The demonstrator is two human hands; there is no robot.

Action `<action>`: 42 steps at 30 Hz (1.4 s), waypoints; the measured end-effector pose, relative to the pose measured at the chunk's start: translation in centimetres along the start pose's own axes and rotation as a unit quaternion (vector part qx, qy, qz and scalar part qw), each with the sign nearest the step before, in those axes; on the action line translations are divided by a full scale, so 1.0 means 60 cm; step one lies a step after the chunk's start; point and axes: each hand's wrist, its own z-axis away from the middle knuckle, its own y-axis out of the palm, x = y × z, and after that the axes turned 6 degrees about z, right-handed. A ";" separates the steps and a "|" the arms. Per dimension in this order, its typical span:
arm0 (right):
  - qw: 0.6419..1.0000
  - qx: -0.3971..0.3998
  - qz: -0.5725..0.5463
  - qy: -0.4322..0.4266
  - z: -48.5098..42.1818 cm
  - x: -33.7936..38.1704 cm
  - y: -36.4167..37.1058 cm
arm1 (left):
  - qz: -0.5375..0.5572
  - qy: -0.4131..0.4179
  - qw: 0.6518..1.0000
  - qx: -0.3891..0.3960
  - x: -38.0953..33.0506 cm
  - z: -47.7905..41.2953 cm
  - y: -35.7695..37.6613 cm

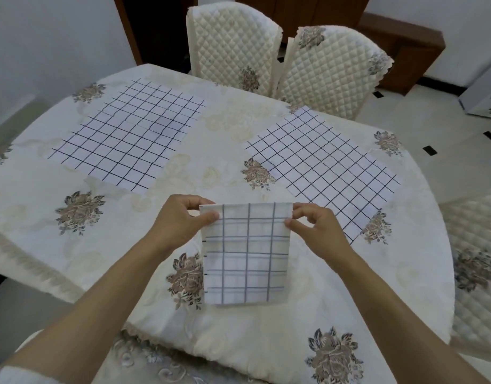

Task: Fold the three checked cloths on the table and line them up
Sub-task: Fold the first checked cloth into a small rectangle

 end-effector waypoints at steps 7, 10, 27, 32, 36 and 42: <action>0.999 -0.029 0.000 0.029 -0.054 -0.058 0.040 | -0.065 0.007 0.994 -0.088 0.049 -0.070 0.050; 0.999 -0.027 0.009 0.032 -0.080 -0.075 0.049 | -0.068 0.001 0.993 -0.100 0.071 -0.100 0.064; 0.982 -0.001 0.177 -0.062 -0.103 -0.184 0.112 | -0.058 -0.018 0.995 -0.084 0.142 -0.156 0.075; 0.982 0.031 0.169 -0.073 -0.098 -0.196 0.106 | -0.061 0.010 0.996 -0.071 0.136 -0.142 0.066; 0.983 0.006 0.163 -0.082 -0.088 -0.196 0.112 | -0.075 0.052 0.995 -0.047 0.134 -0.111 0.057; 0.982 -0.023 0.157 -0.107 -0.075 -0.205 0.116 | -0.157 0.128 0.979 -0.015 0.148 -0.041 0.037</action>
